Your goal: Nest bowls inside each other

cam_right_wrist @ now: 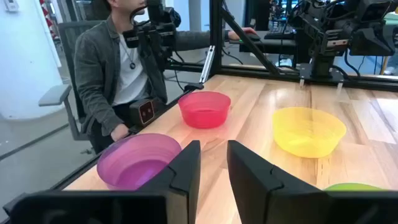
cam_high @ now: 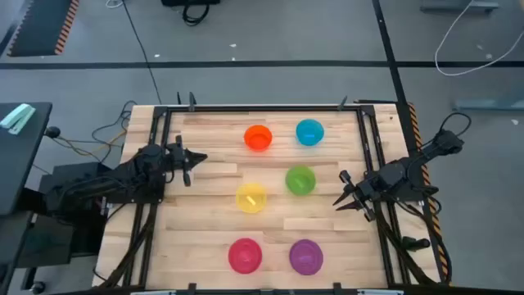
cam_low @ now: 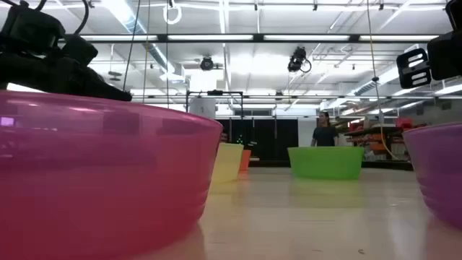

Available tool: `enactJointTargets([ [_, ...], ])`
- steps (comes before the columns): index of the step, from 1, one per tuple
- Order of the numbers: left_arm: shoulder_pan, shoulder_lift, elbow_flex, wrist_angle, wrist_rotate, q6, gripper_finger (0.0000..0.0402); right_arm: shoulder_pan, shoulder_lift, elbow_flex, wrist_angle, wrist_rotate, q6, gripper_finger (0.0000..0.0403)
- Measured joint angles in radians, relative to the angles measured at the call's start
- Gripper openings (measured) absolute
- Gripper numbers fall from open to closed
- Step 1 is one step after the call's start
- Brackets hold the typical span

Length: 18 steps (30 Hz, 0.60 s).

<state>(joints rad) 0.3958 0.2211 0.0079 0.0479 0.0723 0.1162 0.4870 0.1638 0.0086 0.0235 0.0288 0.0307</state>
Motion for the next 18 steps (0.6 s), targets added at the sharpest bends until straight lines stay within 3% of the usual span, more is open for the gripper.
enactJointTargets([
  [18, 0.0, 0.0, 0.0, 0.0, 0.0, 0.0, 0.0028, 0.0, 0.0, 0.0, 0.0, 0.0, 0.0, 0.0088],
])
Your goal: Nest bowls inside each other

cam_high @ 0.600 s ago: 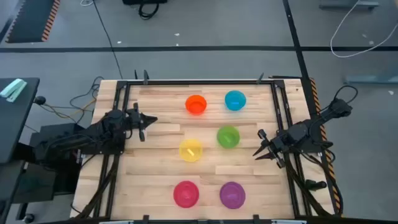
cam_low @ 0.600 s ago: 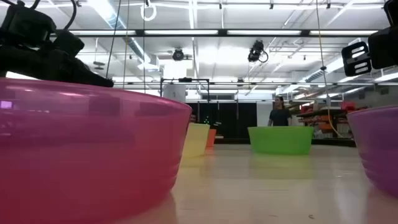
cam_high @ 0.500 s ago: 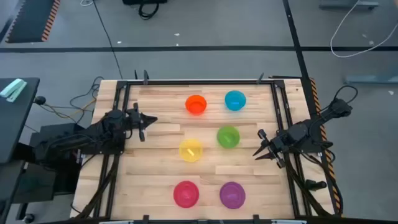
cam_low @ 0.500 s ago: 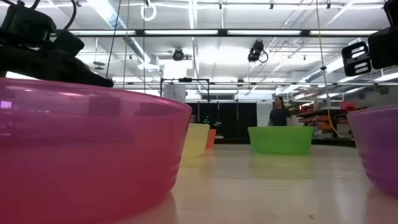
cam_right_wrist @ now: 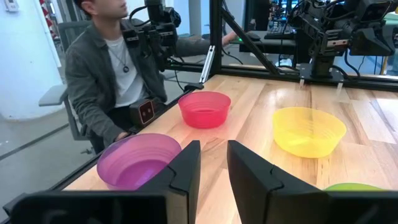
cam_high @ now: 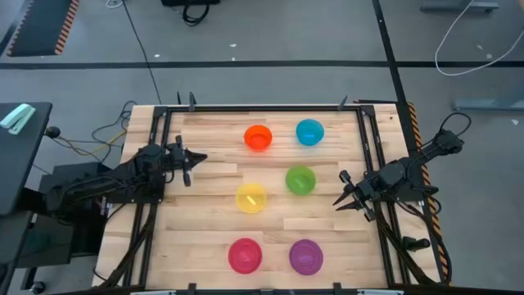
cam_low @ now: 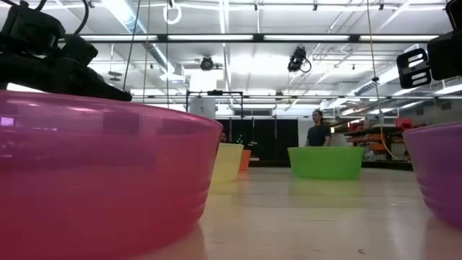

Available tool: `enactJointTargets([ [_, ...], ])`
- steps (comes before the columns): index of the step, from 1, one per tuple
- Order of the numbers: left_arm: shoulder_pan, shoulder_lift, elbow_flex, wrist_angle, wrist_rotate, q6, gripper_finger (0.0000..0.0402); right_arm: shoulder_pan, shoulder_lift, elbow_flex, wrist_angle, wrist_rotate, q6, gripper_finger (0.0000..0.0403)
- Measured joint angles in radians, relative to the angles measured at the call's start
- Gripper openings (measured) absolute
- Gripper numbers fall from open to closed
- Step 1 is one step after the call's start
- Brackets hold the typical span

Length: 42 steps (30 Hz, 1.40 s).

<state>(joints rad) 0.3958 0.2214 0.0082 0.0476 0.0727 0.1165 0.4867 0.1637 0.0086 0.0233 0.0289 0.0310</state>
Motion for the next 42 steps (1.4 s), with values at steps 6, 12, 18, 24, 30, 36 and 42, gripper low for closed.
enactJointTargets([
  [6, 0.0, 0.0, 0.0, 0.0, 0.0, 0.0, 0.0036, 0.0, 0.0, 0.0, 0.0, 0.0, 0.0, 0.0088],
  [12, 0.0, 0.0, 0.0, 0.0, 0.0, 0.0, 0.0029, 0.0, 0.0, 0.0, 0.0, 0.0, 0.0, 0.0088],
  [18, 0.0, 0.0, 0.0, 0.0, 0.0, 0.0, 0.0026, 0.0, 0.0, 0.0, 0.0, 0.0, 0.0, 0.0088],
  [24, 0.0, 0.0, 0.0, 0.0, 0.0, 0.0, 0.0035, 0.0, 0.0, 0.0, 0.0, 0.0, 0.0, 0.0088],
  [30, 0.0, 0.0, 0.0, 0.0, 0.0, 0.0, 0.0032, 0.0, 0.0, 0.0, 0.0, 0.0, 0.0, 0.0088],
  [36, 0.0, 0.0, 0.0, 0.0, 0.0, 0.0, 0.0025, 0.0, 0.0, 0.0, 0.0, 0.0, 0.0, 0.0088],
  [42, 0.0, 0.0, 0.0, 0.0, 0.0, 0.0, 0.0032, 0.0, 0.0, 0.0, 0.0, 0.0, 0.0, 0.0088],
])
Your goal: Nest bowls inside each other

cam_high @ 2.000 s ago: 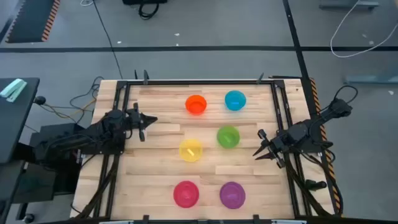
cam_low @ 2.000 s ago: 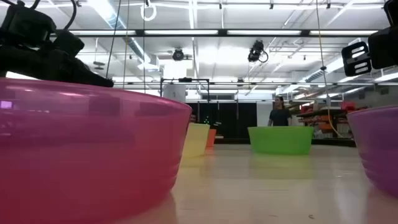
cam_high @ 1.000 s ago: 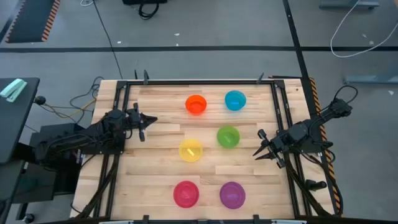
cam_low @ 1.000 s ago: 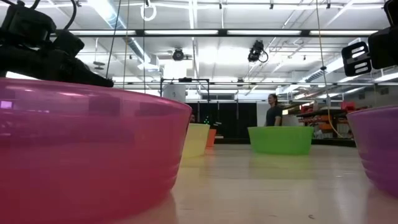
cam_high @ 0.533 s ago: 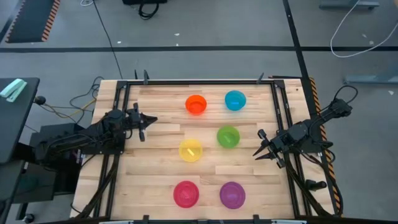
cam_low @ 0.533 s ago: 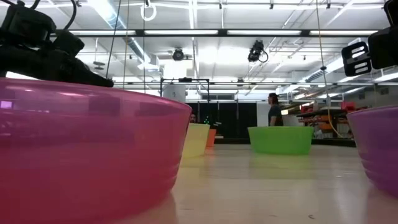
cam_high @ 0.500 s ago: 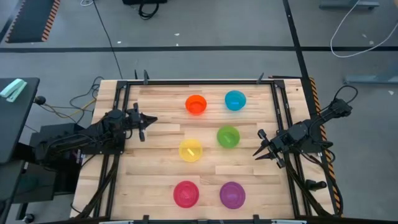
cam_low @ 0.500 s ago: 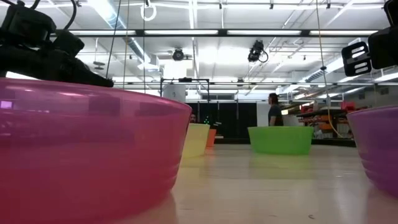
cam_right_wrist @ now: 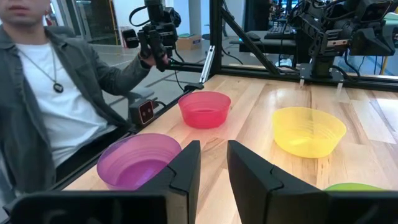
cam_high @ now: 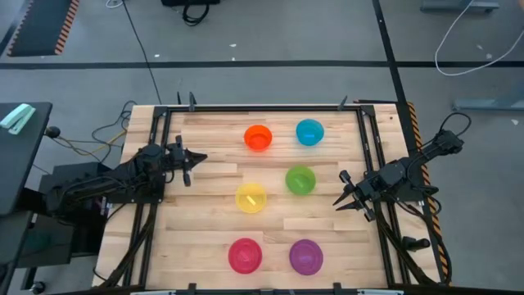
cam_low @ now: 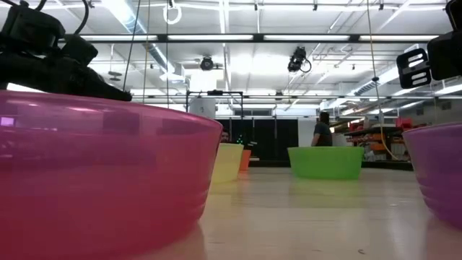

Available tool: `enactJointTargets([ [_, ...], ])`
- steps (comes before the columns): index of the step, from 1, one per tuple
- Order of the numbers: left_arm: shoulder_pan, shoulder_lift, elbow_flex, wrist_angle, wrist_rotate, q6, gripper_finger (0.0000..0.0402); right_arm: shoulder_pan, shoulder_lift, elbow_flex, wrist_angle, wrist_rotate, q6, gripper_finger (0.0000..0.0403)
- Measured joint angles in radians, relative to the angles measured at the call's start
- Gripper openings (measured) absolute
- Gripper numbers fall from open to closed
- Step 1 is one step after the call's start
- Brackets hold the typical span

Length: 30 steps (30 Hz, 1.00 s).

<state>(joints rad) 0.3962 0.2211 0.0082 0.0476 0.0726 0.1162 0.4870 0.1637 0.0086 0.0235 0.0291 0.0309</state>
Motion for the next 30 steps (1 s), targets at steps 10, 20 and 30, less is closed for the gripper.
enactJointTargets([
  [10, 0.0, 0.0, 0.0, 0.006, 0.0, 0.0, 0.0029, 0.0, 0.0, 0.0, 0.0, 0.0, 0.0, 0.0088],
  [20, 0.0, 0.0, 0.0, 0.052, 0.0, 0.0, 0.0031, 0.0, 0.0, 0.0, 0.001, 0.0, -0.083, 0.0088],
  [30, -0.001, 0.0, 0.0, 0.155, 0.001, -0.111, 0.0026, 0.0, 0.0, 0.001, 0.082, 0.0, 0.05, 0.0088],
])
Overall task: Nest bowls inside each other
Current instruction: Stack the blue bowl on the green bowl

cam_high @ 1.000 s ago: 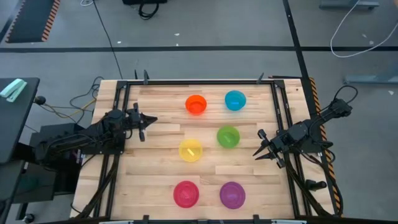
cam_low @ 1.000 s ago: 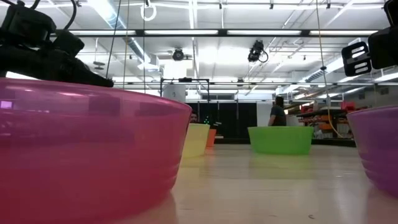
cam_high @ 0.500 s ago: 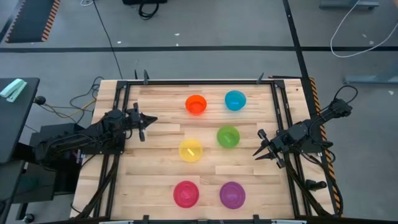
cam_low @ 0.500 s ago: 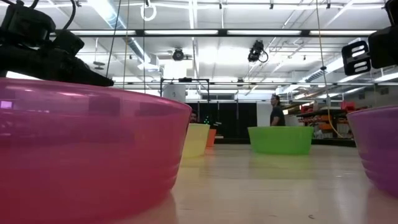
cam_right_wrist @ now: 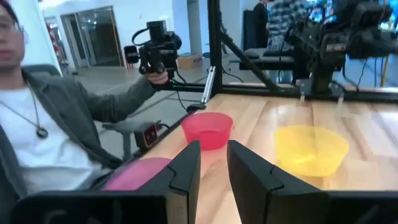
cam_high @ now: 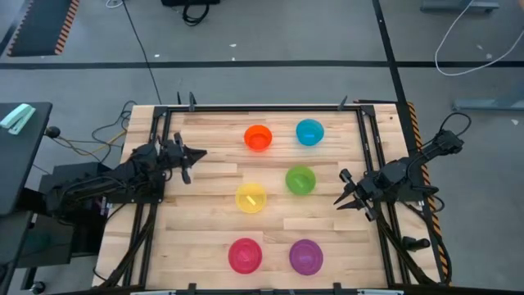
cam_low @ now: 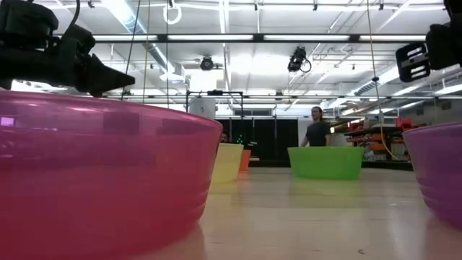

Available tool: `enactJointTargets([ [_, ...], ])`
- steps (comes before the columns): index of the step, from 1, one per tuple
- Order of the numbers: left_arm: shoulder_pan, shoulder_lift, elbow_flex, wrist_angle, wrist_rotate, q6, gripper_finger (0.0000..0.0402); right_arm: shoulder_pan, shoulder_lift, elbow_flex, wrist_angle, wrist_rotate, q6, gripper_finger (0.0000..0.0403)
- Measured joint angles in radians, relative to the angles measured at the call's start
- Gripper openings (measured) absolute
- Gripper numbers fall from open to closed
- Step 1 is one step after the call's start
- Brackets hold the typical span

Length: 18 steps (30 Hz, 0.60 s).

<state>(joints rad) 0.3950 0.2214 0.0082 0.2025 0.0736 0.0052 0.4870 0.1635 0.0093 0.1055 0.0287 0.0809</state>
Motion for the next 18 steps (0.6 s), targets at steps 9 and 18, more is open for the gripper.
enactJointTargets([
  [9, 0.0, 0.001, 0.0, 0.065, 0.06, -0.076, 0.003, 0.0, 0.001, 0.019, 0.066, 0.121, 0.052, 0.0088],
  [18, 0.0, 0.001, 0.0, 0.099, 0.107, -0.102, 0.0044, -0.06, 0.051, 0.228, -0.225, 0.435, 0.148, 0.0089],
])
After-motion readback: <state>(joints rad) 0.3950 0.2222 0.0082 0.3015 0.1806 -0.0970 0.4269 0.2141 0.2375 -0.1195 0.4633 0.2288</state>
